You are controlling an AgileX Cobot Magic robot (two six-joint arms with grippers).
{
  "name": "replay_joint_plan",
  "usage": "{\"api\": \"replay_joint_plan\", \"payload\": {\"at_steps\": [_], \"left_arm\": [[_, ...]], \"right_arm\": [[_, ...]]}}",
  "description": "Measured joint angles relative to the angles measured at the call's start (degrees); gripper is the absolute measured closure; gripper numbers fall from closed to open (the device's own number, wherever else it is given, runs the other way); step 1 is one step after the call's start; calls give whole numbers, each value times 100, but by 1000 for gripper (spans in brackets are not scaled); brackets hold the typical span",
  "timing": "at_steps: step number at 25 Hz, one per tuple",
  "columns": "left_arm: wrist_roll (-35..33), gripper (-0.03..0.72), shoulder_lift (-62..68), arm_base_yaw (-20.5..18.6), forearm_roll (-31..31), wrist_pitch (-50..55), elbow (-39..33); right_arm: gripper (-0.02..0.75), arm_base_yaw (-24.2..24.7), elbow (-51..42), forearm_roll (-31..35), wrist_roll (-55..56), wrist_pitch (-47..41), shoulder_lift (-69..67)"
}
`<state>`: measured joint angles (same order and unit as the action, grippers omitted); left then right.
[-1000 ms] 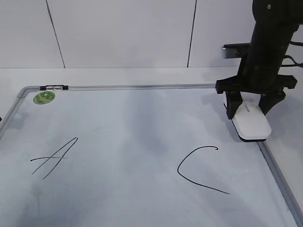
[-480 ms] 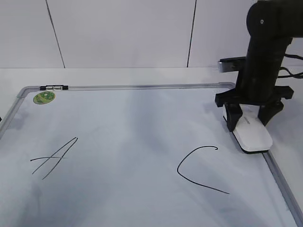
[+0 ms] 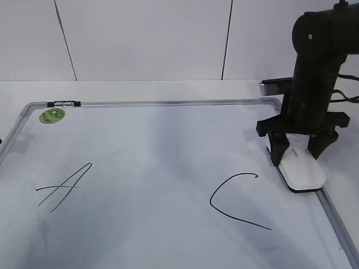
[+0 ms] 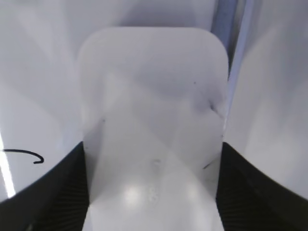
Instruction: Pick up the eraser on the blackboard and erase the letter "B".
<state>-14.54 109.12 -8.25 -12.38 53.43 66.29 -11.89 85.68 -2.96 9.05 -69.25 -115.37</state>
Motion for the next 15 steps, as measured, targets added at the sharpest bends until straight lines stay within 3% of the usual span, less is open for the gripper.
{"api": "replay_joint_plan", "payload": {"at_steps": [15], "left_arm": [[0,655,0,0,0,0,0]], "right_arm": [[230,0,-130,98,88,262,35]]}}
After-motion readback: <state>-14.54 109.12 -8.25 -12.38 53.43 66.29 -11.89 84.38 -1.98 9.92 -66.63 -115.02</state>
